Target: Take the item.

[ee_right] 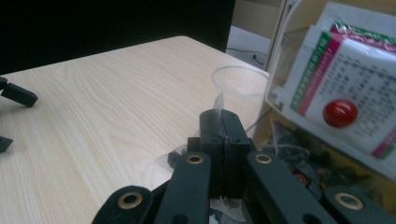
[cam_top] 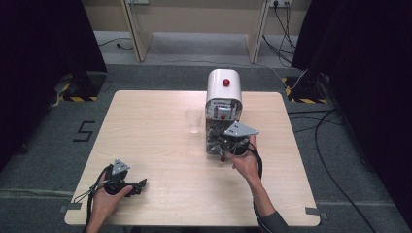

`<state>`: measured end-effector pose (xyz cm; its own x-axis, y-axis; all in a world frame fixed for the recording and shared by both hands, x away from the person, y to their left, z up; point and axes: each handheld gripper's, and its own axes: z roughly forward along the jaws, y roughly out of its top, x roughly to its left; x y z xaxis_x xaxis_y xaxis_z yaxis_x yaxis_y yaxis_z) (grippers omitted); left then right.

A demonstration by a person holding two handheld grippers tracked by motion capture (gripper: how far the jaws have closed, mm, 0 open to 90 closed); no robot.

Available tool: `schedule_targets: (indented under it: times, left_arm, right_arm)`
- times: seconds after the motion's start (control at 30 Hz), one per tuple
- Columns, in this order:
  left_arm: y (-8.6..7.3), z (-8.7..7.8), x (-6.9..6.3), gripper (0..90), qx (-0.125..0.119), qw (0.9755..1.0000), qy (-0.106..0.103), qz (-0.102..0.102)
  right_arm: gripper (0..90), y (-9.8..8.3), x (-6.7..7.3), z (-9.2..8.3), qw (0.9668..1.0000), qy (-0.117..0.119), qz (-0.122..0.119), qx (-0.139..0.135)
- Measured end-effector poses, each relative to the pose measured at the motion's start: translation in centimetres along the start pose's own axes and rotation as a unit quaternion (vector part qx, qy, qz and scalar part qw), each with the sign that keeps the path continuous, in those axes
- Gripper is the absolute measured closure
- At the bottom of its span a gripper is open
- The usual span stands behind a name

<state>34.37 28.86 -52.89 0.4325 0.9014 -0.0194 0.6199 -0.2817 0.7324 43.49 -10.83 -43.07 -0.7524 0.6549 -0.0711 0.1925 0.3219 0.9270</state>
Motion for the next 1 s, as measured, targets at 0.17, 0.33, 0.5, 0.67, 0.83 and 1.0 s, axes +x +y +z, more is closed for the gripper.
schedule_targets:
  times: [0.17,0.33,0.5,0.67,0.83,1.0]
  left_arm:
    - [0.0,0.0,0.0,0.0,0.000,1.0000,0.000,0.000]
    - [0.0,0.0,0.0,0.0,0.000,1.0000,0.000,0.000]
    - [0.0,0.0,0.0,0.0,0.000,1.0000,0.000,0.000]
    - [0.0,0.0,0.0,0.0,0.000,1.0000,0.000,0.000]
    - [0.0,0.0,0.0,0.0,0.000,1.0000,0.000,0.000]
    - [0.0,0.0,0.0,0.0,0.000,1.0000,0.000,0.001]
  right_arm:
    - [90.0,1.5,0.4,0.9,0.9999,0.001,-0.012,0.000]
    - [90.0,3.2,0.5,1.4,0.9998,-0.002,-0.021,-0.008]
    - [90.0,4.7,0.8,1.6,0.9995,-0.003,-0.030,-0.012]
    - [90.0,5.2,0.6,1.7,0.9995,-0.003,-0.025,-0.019]
    - [90.0,6.0,0.7,2.0,0.9993,-0.003,-0.029,-0.025]
    - [90.0,7.4,0.8,2.6,0.9991,-0.007,-0.032,-0.029]
